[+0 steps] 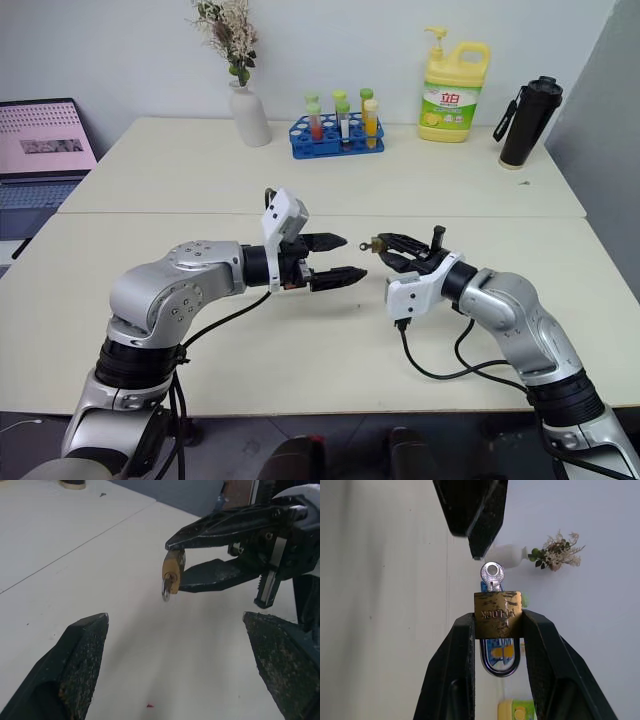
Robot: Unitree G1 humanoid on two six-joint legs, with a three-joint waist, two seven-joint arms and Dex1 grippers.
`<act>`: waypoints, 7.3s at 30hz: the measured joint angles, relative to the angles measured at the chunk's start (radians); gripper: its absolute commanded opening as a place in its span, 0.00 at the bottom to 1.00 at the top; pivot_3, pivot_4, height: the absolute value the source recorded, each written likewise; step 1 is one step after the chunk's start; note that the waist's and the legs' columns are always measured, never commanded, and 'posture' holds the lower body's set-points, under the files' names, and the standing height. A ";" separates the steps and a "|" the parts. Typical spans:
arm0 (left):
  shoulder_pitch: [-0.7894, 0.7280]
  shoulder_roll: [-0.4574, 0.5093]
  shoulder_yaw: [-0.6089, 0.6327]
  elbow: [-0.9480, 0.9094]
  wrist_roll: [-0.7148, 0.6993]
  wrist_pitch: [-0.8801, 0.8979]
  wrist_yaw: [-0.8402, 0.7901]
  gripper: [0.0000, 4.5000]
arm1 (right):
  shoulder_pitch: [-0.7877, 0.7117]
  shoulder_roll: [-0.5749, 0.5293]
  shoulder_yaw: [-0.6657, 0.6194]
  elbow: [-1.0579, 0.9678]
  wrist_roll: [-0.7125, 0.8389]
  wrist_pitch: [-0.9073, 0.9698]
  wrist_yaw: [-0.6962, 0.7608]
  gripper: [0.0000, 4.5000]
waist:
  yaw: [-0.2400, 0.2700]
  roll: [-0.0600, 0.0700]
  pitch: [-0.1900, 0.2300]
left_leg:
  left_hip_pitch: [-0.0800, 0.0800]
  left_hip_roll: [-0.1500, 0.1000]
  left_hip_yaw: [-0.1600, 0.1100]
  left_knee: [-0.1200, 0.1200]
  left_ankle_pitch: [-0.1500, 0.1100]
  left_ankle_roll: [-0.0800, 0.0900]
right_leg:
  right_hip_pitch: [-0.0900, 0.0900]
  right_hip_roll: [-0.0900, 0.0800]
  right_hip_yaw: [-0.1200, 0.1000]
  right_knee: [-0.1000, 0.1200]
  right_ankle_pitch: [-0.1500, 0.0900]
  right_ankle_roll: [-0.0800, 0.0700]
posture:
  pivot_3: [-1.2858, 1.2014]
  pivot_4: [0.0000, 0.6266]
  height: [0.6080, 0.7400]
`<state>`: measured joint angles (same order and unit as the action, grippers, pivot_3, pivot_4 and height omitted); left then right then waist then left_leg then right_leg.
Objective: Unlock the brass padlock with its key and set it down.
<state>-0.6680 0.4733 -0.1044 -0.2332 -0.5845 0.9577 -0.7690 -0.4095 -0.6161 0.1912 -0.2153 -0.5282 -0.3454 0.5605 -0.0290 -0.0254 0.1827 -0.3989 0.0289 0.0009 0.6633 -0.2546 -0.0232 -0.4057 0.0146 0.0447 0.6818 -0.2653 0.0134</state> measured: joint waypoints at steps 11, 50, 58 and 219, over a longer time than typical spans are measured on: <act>-0.013 0.002 0.015 0.037 -0.014 -0.001 -0.013 0.73 | 0.000 0.001 0.009 0.000 0.006 -0.019 0.000 0.21 | 0.000 0.000 0.000 | 0.000 0.000 0.000 0.000 0.000 0.000 | 0.000 0.000 0.000 0.000 0.000 0.000 | 0.52 0.24 1.00; 0.046 0.086 -0.167 0.075 0.413 -0.727 -0.164 0.00 | 0.017 0.019 0.026 -0.015 0.101 0.052 0.040 0.21 | 0.001 0.000 0.000 | 0.000 0.000 0.001 0.000 0.000 0.000 | 0.000 0.000 0.000 0.000 0.000 -0.001 | 0.52 0.24 1.00; 0.046 0.030 -0.121 0.072 0.311 -0.539 -0.162 0.09 | 0.016 0.019 0.025 -0.015 0.108 0.069 0.041 0.21 | 0.000 0.000 0.000 | 0.000 0.000 0.000 0.000 0.000 0.000 | 0.000 0.000 0.000 0.000 0.000 0.000 | 0.52 0.24 1.00; 0.128 -0.138 -0.141 0.285 0.124 -0.077 -0.052 0.43 | 0.305 -0.205 -0.091 -0.374 0.833 0.936 0.302 1.00 | 0.001 -0.001 0.000 | -0.001 0.000 -0.002 0.000 0.000 0.000 | 0.000 0.001 -0.001 -0.001 -0.001 0.002 | 0.52 0.24 1.00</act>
<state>-0.5399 0.3353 -0.2451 0.0520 -0.4604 0.8812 -0.8210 -0.1047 -0.8210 0.1005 -0.5894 0.3044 0.5905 0.8630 -0.0283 -0.0259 0.1827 -0.3997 0.0285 -0.0007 0.6636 -0.2548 -0.0229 -0.4054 0.0151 0.0439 0.6808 -0.2662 0.0149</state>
